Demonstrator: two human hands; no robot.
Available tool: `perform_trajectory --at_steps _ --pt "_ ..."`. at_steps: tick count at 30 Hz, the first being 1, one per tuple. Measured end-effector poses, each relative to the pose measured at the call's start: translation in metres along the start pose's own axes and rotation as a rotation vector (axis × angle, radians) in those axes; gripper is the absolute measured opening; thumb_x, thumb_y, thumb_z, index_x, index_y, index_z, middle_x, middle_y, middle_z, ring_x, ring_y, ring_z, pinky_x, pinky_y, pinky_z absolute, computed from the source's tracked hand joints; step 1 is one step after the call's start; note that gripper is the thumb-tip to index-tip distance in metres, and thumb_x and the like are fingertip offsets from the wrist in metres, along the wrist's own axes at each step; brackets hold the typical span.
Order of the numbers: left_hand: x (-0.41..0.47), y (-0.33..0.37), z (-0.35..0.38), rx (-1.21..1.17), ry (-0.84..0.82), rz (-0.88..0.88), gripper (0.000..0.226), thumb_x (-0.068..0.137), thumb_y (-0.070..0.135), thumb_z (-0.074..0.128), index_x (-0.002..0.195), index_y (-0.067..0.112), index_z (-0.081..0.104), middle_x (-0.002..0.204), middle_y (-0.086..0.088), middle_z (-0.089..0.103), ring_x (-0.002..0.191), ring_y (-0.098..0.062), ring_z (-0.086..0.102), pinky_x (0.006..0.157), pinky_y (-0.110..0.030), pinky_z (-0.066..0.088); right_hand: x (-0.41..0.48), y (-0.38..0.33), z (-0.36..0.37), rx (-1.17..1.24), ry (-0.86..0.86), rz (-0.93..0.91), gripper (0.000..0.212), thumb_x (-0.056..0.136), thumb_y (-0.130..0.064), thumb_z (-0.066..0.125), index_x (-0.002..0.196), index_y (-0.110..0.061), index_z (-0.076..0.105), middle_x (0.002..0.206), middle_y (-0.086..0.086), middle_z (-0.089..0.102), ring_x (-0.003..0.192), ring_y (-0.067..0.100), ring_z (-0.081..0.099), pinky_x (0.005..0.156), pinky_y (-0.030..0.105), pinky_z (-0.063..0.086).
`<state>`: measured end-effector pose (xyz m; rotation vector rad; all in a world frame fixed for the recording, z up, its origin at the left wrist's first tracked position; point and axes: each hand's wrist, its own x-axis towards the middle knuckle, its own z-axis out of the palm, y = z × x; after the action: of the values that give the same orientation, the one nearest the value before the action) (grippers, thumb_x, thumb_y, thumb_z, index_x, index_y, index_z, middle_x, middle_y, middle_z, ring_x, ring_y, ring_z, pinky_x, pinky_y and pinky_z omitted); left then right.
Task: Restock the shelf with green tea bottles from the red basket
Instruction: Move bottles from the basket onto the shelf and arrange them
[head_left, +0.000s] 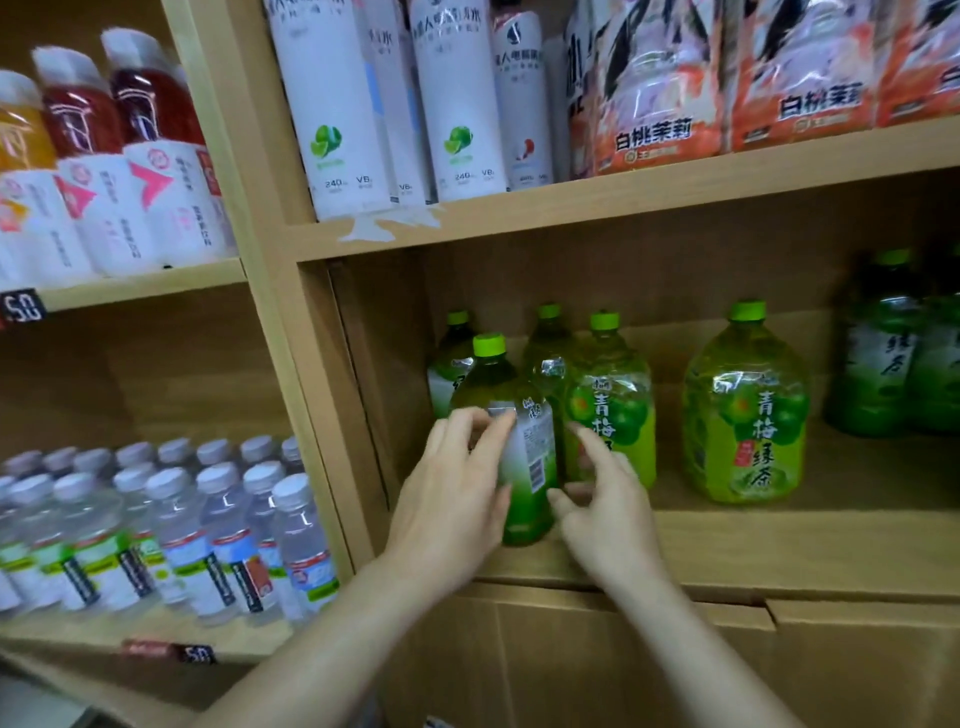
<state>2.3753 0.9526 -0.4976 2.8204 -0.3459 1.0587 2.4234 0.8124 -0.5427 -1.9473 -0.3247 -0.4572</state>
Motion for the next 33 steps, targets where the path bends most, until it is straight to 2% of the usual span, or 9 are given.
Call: perform_trajectory --at_steps 2,5,8,13,18,22,29,31,33 --pt "0.012 -0.007 0.002 -0.007 0.071 -0.024 0.079 0.077 0.025 0.075 0.144 0.022 0.033 0.142 -0.005 0.032 0.131 -0.021 0.031 0.100 -0.034 0.042 -0.002 -0.003 0.002 0.074 -0.067 -0.011 0.077 0.075 -0.020 0.073 0.141 -0.034 0.036 0.122 -0.003 0.049 0.106 0.013 0.056 0.097 0.034 0.047" --pt "0.028 -0.012 0.006 -0.071 -0.029 -0.157 0.088 0.078 0.039 0.072 0.147 0.037 0.017 0.153 -0.004 0.017 0.139 -0.023 0.020 0.104 -0.035 0.037 0.003 -0.009 0.008 0.002 -0.177 -0.036 0.085 0.079 -0.025 0.070 0.149 -0.027 0.021 0.141 -0.003 0.044 0.129 0.016 0.043 0.108 0.028 0.033" --pt "0.033 -0.014 0.014 0.133 -0.072 -0.152 0.087 0.080 0.052 0.065 0.146 0.043 0.010 0.155 -0.007 0.015 0.139 -0.030 0.022 0.099 -0.037 0.043 0.013 -0.014 0.014 -0.023 -0.290 -0.020 0.087 0.084 -0.015 0.064 0.151 -0.027 0.010 0.144 -0.003 0.043 0.132 0.018 0.041 0.102 0.021 0.030" --pt "0.048 -0.034 0.023 0.272 -0.087 -0.226 0.085 0.080 0.055 0.063 0.146 0.042 0.011 0.154 -0.012 0.019 0.138 -0.035 0.027 0.102 -0.043 0.041 0.036 -0.012 0.033 0.005 -0.330 0.052 0.089 0.080 -0.004 0.063 0.148 -0.035 0.014 0.133 0.005 0.049 0.126 0.023 0.047 0.108 0.037 0.038" --pt "0.071 -0.053 0.033 0.246 -0.239 -0.348 0.084 0.085 0.043 0.063 0.147 0.037 0.007 0.156 -0.019 0.006 0.142 -0.037 0.015 0.109 -0.045 0.030 0.027 -0.014 0.023 0.023 0.092 -0.190 0.050 0.081 0.003 0.053 0.126 -0.019 0.055 0.104 -0.003 0.060 0.095 0.012 0.060 0.087 0.024 0.047" --pt "0.079 -0.055 0.039 0.140 -0.277 -0.396 0.084 0.085 0.029 0.066 0.146 0.033 0.010 0.158 -0.018 -0.006 0.145 -0.035 0.002 0.112 -0.043 0.026 0.024 -0.007 -0.005 -0.084 0.375 -0.351 0.043 0.080 0.001 0.057 0.121 -0.013 0.058 0.111 0.005 0.053 0.102 0.020 0.053 0.085 0.030 0.046" --pt "0.073 -0.036 0.045 0.228 -0.112 -0.336 0.081 0.085 0.021 0.065 0.148 0.019 0.013 0.157 -0.019 -0.004 0.145 -0.034 -0.003 0.116 -0.045 0.017 0.018 0.017 -0.060 -0.213 0.494 -0.242 0.054 0.080 -0.006 0.066 0.131 -0.016 0.048 0.126 0.010 0.045 0.112 0.024 0.047 0.091 0.038 0.047" --pt "0.068 -0.018 0.051 0.094 0.034 -0.229 0.072 0.087 0.022 0.061 0.147 0.019 0.022 0.157 -0.014 0.011 0.144 -0.031 0.013 0.112 -0.042 0.026 0.020 0.021 -0.071 -0.211 0.432 -0.234 0.054 0.083 -0.009 0.064 0.133 -0.018 0.046 0.122 0.005 0.047 0.102 0.018 0.052 0.084 0.033 0.050" --pt "0.070 0.007 0.062 -0.249 -0.013 -0.205 0.074 0.089 0.030 0.060 0.148 0.024 0.016 0.152 -0.009 0.032 0.134 -0.027 0.037 0.108 -0.039 0.038 0.025 0.023 -0.072 -0.316 0.354 -0.210 0.057 0.084 -0.014 0.064 0.136 -0.022 0.041 0.117 0.004 0.050 0.100 0.020 0.054 0.081 0.034 0.050"
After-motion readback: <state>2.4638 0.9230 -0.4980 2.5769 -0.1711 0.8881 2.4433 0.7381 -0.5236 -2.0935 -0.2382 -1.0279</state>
